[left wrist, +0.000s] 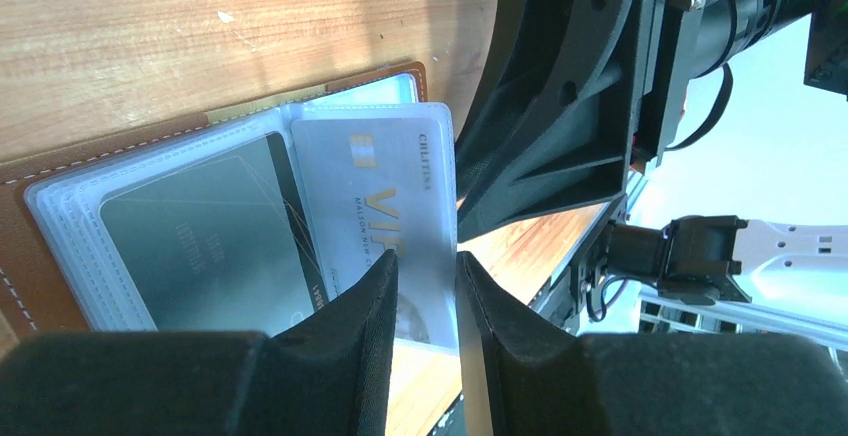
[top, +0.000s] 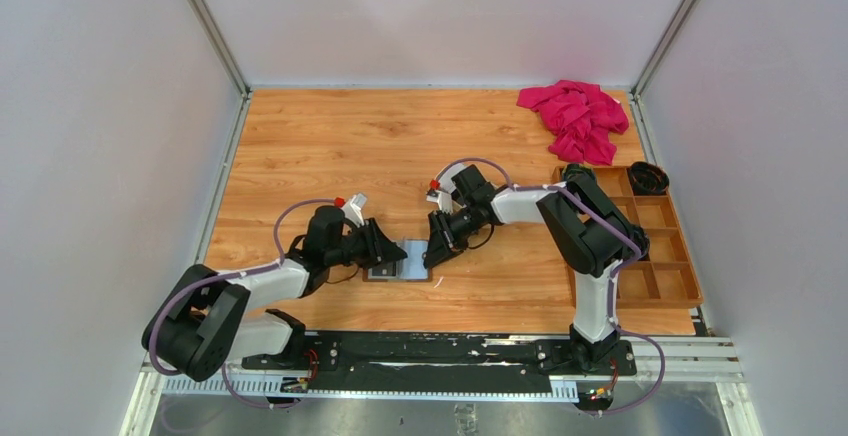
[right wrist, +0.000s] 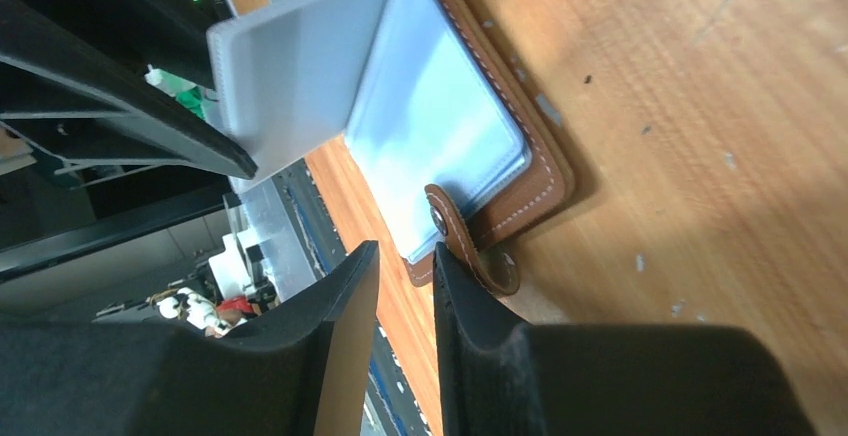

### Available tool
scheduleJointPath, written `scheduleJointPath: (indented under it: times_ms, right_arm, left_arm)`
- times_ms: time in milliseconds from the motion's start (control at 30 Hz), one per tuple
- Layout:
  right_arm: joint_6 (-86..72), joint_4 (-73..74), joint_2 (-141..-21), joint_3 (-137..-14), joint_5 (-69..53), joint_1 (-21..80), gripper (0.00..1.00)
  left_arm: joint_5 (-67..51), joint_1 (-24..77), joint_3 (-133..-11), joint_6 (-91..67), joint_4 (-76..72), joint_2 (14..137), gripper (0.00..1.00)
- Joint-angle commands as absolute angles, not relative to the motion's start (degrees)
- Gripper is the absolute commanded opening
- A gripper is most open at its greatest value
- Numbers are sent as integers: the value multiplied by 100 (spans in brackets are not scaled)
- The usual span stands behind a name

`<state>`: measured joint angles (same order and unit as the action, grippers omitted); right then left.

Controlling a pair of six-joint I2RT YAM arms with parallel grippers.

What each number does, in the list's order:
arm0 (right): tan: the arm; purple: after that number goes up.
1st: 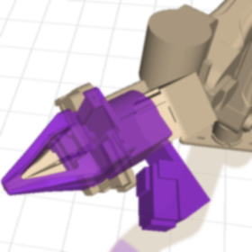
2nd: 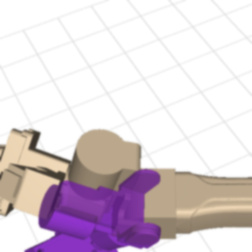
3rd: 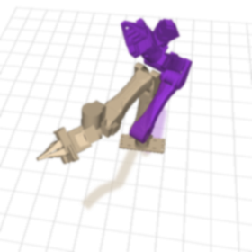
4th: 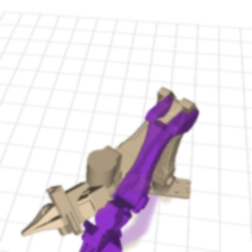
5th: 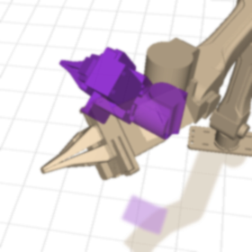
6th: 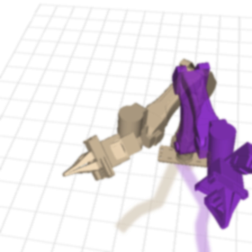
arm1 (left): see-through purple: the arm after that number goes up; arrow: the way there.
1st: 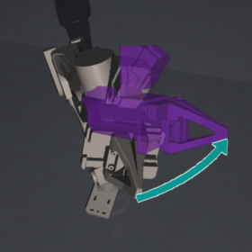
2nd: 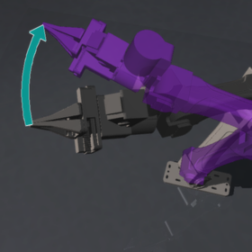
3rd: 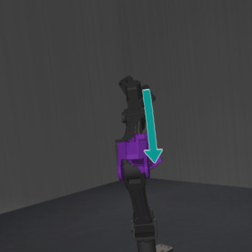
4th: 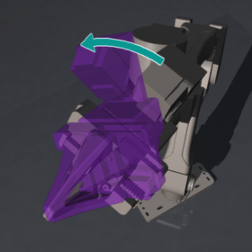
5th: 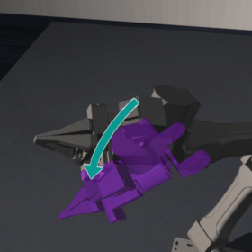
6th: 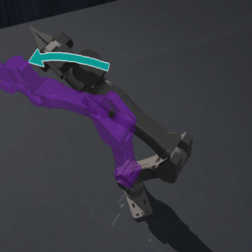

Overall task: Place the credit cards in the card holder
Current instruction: Turn over the card slot in the card holder.

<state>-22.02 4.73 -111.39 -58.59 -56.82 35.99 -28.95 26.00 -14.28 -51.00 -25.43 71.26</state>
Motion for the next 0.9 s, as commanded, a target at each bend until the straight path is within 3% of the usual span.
scheduleJointPath:
  times_ms: [0, 267, 533, 867]
  right_arm:
    - [-1883, 986, -11319, -6071, -5136, 3569, 30]
    - [-1787, 1158, -11421, -6167, -4951, 3573, 28]
    - [-1664, 1274, -11370, -6245, -4932, 3578, 27]
    - [-1015, 1446, -10830, -6401, -5347, 3588, 32]
  left_arm:
    - [-2803, 2443, -1283, -4915, -2098, 6999, 28]
    - [-2487, 2357, -1455, -4637, -1030, 6509, 29]
    - [-1327, 2355, -2221, -3940, 1257, 6167, 32]
    - [-517, 2355, -2859, -3357, 2349, 6036, 36]
